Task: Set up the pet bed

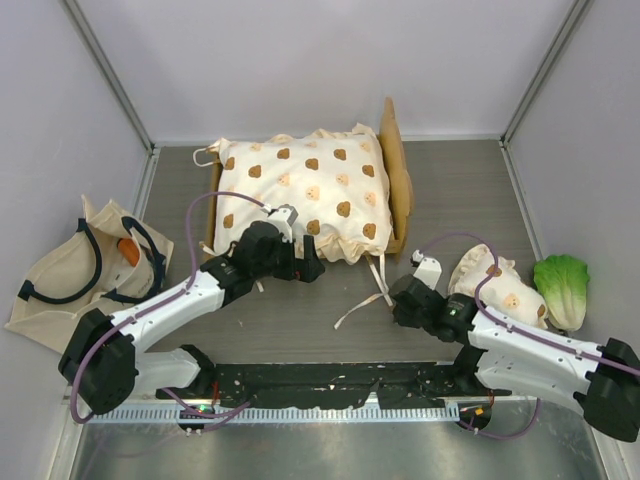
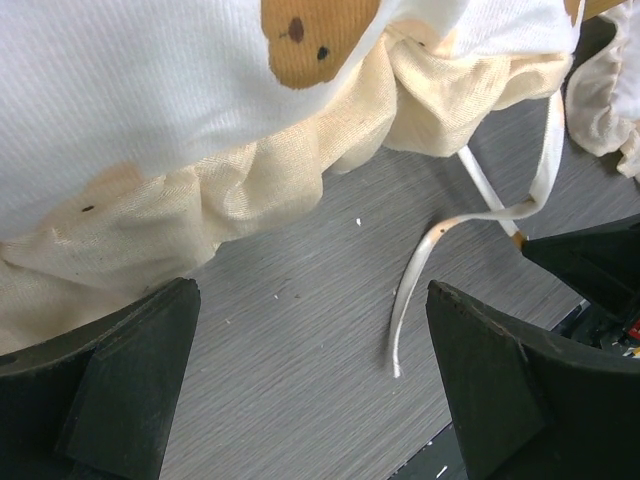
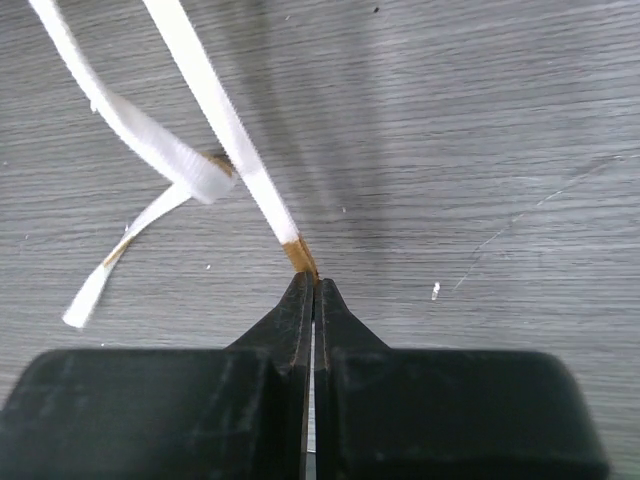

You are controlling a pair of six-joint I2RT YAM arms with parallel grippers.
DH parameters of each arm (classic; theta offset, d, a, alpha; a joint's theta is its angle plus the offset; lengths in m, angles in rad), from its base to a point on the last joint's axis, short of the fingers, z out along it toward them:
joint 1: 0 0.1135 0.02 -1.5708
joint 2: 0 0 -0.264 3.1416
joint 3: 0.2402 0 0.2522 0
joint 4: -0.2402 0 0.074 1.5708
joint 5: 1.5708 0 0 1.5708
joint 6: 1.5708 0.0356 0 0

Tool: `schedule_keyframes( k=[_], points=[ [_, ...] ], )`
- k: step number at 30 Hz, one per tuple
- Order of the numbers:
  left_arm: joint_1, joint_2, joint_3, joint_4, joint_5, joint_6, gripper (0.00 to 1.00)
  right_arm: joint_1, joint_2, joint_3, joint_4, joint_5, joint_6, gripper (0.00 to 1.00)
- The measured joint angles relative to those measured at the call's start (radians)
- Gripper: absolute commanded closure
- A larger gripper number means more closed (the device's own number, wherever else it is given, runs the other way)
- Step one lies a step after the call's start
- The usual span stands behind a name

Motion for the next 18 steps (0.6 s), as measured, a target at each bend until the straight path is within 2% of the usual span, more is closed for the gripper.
schedule_keyframes(
  k=[3,14,18],
  points=[
    [0.000,0.000,0.000,0.000,0.000,0.000,0.00,0.006,0.050,0.050,-0.058,0.021,0.011,0.99],
    [0.000,0.000,0.007,-0.028,0.013,0.001,0.00,0.056,0.217,0.053,-0.084,-0.027,0.035,0.99],
    [0.000,0.000,0.013,-0.032,0.026,0.002,0.00,0.067,0.215,0.060,-0.082,-0.035,0.038,0.99]
  ],
)
